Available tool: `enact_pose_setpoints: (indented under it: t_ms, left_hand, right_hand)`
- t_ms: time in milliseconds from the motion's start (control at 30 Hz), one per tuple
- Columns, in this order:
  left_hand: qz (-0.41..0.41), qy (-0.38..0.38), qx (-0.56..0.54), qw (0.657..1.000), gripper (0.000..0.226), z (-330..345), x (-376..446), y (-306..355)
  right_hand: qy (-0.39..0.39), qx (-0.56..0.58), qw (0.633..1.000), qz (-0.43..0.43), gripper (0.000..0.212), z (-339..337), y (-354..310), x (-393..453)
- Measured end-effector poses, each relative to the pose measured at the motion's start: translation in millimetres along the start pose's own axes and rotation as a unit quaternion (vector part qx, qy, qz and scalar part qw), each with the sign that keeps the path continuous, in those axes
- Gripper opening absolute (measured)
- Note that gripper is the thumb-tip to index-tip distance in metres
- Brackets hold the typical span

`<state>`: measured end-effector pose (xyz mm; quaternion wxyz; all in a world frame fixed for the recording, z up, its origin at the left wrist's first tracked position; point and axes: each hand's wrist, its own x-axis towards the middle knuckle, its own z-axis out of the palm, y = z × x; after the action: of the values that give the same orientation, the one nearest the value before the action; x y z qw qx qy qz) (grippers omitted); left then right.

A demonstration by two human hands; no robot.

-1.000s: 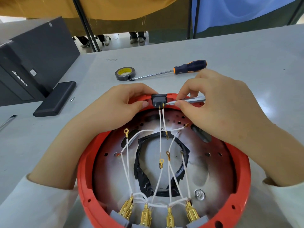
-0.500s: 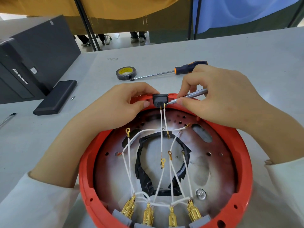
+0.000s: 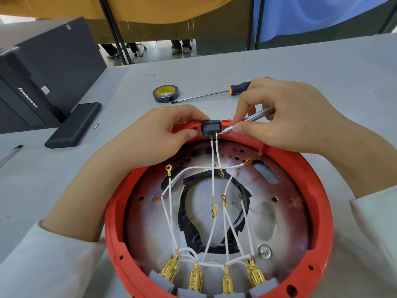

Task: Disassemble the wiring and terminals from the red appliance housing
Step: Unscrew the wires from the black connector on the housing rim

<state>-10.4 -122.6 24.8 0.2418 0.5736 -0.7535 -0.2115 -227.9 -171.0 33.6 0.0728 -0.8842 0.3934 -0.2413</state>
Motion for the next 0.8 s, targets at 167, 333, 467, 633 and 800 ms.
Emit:
enact_pose_setpoints:
  t_ms: [167, 333, 467, 633, 800]
  left_hand:
    - [0.001, -0.002, -0.004, 1.0, 0.031, 0.0, 0.1, -0.8]
    - [0.004, -0.003, -0.012, 1.0, 0.032, -0.1, -0.5, -1.8]
    - [0.001, -0.002, -0.017, 1.0, 0.032, 0.0, -1.0, -1.0]
    - [0.005, -0.002, -0.02, 1.0, 0.032, -0.5, -2.4, -0.2]
    - [0.004, 0.0, -0.022, 1.0, 0.032, 0.7, -2.6, -0.6]
  right_hand:
    - [0.002, -0.006, 1.0, -0.004, 0.006, -0.3, 0.3, 0.2]
    - [0.008, -0.019, 1.0, 0.005, 0.006, -1.1, -1.0, -4.0]
    - [0.048, -0.014, 0.998, 0.042, 0.016, 4.9, -5.0, -15.1]
    - [0.069, 0.017, 0.995, 0.072, 0.026, 9.9, -10.0, -22.5]
    - [0.06, 0.019, 0.995, 0.074, 0.024, 8.3, -10.4, -22.5]
